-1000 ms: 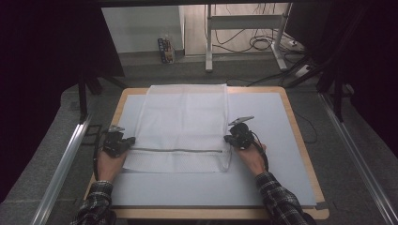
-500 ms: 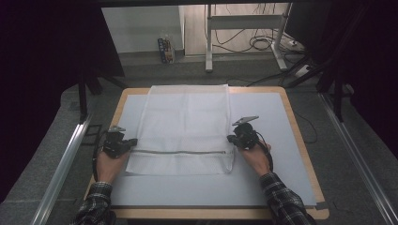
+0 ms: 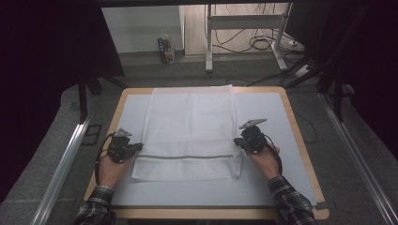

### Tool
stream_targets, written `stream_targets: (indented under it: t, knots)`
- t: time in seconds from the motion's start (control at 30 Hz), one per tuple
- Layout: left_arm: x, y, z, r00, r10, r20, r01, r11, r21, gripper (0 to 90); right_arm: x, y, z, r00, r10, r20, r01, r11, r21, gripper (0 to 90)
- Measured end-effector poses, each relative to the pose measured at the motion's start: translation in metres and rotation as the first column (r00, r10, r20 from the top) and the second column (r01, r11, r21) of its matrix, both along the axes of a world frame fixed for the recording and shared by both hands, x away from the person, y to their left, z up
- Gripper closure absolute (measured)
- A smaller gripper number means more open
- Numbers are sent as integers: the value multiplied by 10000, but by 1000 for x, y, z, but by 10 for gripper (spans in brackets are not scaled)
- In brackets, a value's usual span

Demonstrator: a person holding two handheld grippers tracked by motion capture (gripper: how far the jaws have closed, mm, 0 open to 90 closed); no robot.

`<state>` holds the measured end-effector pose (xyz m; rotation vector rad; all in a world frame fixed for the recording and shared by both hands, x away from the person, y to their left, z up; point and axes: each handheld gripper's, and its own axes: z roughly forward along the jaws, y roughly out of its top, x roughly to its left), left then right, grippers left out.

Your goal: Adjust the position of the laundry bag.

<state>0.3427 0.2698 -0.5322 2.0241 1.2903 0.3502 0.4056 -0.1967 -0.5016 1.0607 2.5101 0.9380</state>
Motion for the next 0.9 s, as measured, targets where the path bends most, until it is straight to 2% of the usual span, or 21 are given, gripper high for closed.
stream_targets:
  t: [0.17,0.33,0.53,0.9]
  knots:
    - [-5,-2,2,9998,-201,67,201,9998,17,892,-3,-3,1,10000,-37,-68,37,10000,-13,879]
    - [-11,-6,4,9989,-461,91,458,9984,339,892,-11,-6,4,10000,-11,-80,11,10000,1,880]
    - [-17,-11,6,9981,-601,99,597,9974,414,892,-16,-10,6,9998,33,-193,-35,9999,-106,879]
    - [-26,-24,10,9932,-1163,74,1155,9910,677,892,-29,-24,8,9994,-62,-347,59,9999,-87,880]
